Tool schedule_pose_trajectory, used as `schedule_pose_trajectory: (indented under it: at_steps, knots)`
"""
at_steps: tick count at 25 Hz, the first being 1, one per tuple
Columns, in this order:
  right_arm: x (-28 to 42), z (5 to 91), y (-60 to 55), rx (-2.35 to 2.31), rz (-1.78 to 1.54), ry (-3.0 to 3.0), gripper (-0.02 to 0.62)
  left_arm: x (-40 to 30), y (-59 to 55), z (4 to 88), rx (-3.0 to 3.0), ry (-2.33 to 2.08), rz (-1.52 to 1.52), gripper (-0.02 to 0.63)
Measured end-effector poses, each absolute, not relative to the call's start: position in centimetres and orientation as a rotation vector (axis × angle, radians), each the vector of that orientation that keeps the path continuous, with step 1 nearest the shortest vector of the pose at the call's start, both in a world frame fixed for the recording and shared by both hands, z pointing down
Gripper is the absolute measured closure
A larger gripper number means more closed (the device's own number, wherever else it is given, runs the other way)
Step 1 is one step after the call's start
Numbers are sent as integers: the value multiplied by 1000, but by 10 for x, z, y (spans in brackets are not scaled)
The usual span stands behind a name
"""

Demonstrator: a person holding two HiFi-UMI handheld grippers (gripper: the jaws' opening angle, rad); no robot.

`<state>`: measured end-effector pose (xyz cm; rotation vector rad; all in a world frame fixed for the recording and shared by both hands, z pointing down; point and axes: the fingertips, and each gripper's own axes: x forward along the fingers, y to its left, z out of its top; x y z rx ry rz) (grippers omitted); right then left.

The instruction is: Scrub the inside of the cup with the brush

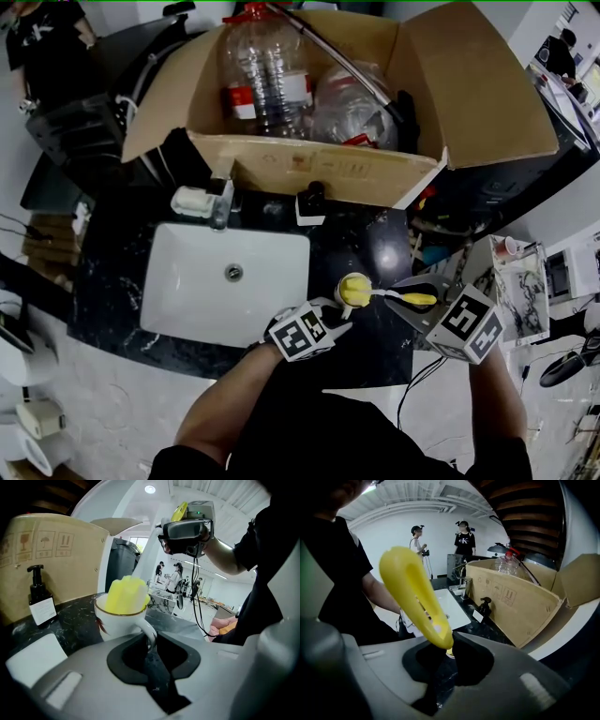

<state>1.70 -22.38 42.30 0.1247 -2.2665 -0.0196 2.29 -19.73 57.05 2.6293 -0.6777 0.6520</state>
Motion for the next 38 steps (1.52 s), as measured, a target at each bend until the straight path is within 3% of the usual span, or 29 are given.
schedule_pose_trajectory:
  at_steps: [13, 29, 38]
  knots:
    - [8, 458, -226, 246, 91, -2383, 554, 21, -199, 571, 2601, -729, 620, 525]
    - [60, 398, -254, 489, 420, -2876, 555, 16, -205, 573, 2455, -990, 671, 525]
    - [46, 435, -232, 432, 206, -2720, 555, -3, -203, 563, 2377, -1134, 645, 506]
